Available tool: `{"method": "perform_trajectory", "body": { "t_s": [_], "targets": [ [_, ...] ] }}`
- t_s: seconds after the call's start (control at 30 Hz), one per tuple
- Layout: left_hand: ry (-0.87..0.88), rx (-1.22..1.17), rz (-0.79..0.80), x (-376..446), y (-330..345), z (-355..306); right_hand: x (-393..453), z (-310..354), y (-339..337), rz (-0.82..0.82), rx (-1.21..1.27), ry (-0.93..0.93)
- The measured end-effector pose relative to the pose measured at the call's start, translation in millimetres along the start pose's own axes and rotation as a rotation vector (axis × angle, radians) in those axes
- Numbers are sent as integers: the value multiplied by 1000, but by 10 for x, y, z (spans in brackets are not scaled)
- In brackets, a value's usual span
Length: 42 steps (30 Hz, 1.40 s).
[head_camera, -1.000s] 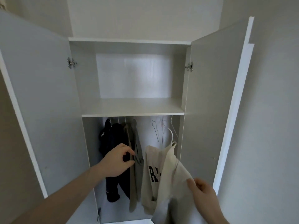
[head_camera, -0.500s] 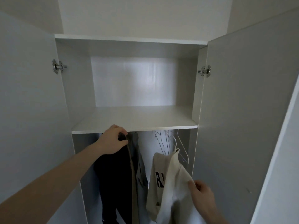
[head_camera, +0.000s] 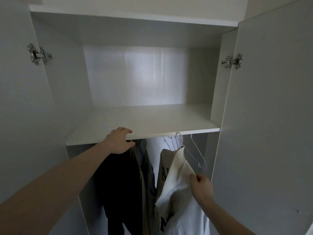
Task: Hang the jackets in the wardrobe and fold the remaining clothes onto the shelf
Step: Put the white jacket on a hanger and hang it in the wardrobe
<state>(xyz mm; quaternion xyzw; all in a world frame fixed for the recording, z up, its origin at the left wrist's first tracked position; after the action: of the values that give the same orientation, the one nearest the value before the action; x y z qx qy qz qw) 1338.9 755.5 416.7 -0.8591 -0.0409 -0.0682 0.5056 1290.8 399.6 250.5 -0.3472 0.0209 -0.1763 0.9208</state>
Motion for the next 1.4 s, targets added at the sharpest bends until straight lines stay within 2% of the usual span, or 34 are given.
{"method": "perform_trajectory", "body": {
  "t_s": [0.23,0.6,1.0,1.1,1.4],
  "targets": [
    [-39,46,28,280,96,124,131,-263,323,-19,-37,0],
    [-115,165,104,681,301,320,775,-140,809,95,-48,-29],
    [-187,163,188,953,363,451,1401,439,1422,128,-29,-114],
    [-211,155,222,995,345,465,1563,643,1603,151,49,-120],
    [-222,160,212,1020,375,493,1892,1104,2184,234,98,-121]
  ]
}}
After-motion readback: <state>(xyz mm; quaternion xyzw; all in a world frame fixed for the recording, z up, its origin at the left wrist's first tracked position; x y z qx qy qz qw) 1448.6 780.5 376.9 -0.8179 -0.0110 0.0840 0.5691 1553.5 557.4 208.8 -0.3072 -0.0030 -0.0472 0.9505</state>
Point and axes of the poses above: each hand's wrist, its own x-axis towards the middle knuckle, its own y-axis out of the palm, z = x × y, the point moved 5 cm from there along x, towards the middle knuckle, and after that the axes turned 13 degrees about -x, right-handed, at the moved point
